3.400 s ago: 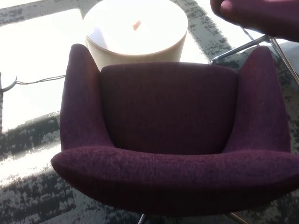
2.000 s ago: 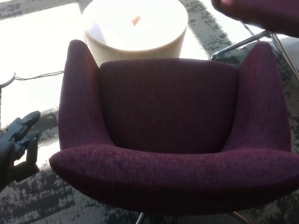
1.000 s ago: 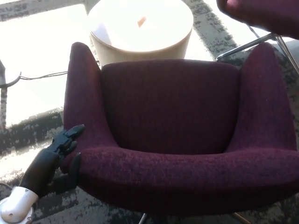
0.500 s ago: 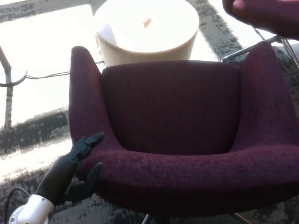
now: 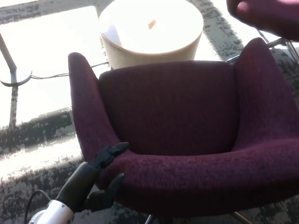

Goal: The robot stands in front of a sofa and uses its left hand to push the left side of the sofa

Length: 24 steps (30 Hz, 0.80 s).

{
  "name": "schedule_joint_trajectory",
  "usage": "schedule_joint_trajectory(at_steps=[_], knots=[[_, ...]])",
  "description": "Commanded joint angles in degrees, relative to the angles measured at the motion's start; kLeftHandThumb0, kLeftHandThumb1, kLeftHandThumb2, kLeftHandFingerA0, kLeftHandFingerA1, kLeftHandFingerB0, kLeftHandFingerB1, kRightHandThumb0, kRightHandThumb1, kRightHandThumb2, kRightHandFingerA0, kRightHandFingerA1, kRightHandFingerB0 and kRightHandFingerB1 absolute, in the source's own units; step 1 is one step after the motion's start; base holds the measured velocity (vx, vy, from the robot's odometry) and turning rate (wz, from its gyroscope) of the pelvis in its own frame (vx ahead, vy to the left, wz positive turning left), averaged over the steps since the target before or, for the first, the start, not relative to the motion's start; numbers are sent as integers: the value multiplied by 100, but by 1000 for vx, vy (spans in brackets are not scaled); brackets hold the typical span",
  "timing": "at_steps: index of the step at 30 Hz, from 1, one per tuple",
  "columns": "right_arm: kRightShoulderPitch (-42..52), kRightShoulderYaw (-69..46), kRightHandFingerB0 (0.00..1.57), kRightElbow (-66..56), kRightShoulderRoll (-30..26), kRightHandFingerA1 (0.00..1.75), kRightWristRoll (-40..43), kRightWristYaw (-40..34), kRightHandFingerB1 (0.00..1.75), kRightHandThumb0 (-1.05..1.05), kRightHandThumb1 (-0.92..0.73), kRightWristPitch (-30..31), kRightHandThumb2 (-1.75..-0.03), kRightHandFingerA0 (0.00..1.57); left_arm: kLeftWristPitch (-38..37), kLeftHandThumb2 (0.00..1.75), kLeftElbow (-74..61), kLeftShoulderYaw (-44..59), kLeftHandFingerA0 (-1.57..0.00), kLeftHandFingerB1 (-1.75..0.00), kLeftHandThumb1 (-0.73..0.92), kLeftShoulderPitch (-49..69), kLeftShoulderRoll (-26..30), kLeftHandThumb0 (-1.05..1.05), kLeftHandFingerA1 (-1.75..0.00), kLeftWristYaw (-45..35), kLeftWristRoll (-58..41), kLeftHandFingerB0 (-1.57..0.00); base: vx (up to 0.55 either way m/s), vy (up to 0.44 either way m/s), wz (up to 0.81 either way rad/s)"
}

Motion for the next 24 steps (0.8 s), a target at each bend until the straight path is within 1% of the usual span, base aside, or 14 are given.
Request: schedule_joint_trajectory(at_steps=[1,4,5,6,7,8,10,11,12,13,14,17,18,24], knots=[[18,19,47,10,-101,39,-41,-88,36,-65,-80,-70,-65,52,493,117,-98,-576,-5,-39,75,18,-437,-80,-45,-327,385,-4,0,0,0],[22,43,43,6,-106,40,-58,-99,36,-67,-75,-68,-66,50,604,119,-182,-696,-1,-41,81,8,-471,-92,-43,-350,377,-15,0,0,0],[22,40,31,-5,-104,56,-42,-68,48,-64,-66,-61,-104,45,644,119,-212,-756,-2,-45,81,-6,-498,-93,-44,-344,395,-13,0,0,0],[24,41,31,-6,-105,56,-41,-65,48,-64,-66,-54,-104,45,672,119,-245,-803,-2,-45,81,-7,-506,-93,-44,-323,409,-13,0,0,0],[16,45,43,-2,-109,40,-47,-67,36,-66,-76,-49,-67,49,672,84,-257,-921,-13,-34,91,-51,-507,-94,-39,-283,545,-15,0,0,0],[14,46,33,0,-110,56,-48,-63,48,-65,-66,-46,-103,45,644,95,-245,-1004,-8,-39,82,-83,-516,-95,-41,-248,638,-12,0,0,0],[14,46,33,0,-108,56,-45,-57,48,-65,-66,-44,-103,45,614,95,-227,-1073,-8,-39,82,-104,-520,-95,-41,-205,681,-12,-34,12,7],[10,75,43,-9,-122,40,-85,-91,37,-67,-77,-55,-66,50,634,122,-136,-1144,0,-32,84,-174,-592,-96,-42,-210,707,-16,0,0,0],[2,73,29,-12,-125,56,-77,-67,47,-65,-67,-44,-104,45,668,85,-70,-1177,-7,-24,84,-222,-680,-95,-35,-325,610,-10,0,0,0],[-7,55,29,-12,-123,56,-45,-19,47,-65,-67,-26,-104,45,700,85,-33,-1181,-7,-24,84,-246,-751,-95,-35,-465,474,-10,0,0,0],[-5,38,29,-12,-111,56,-14,15,47,-65,-66,3,-104,45,683,112,3,-1216,-2,-32,72,-263,-796,-79,-43,-503,442,-6,0,0,0],[-5,36,29,-12,-109,56,-13,20,47,-65,-66,7,-104,45,670,112,30,-1227,-2,-32,72,-275,-801,-79,-43,-498,432,-6,0,0,0],[-16,56,43,-12,-113,40,-37,14,37,-67,-75,-16,-66,49,604,116,98,-1343,-5,-37,78,-362,-835,-86,-43,-454,589,-10,0,0,0],[-14,78,46,-8,-105,39,-54,1,36,-64,-80,-24,-64,49,725,118,251,-1590,-4,-36,79,-573,-894,-93,-40,-440,762,-13,0,0,0]])
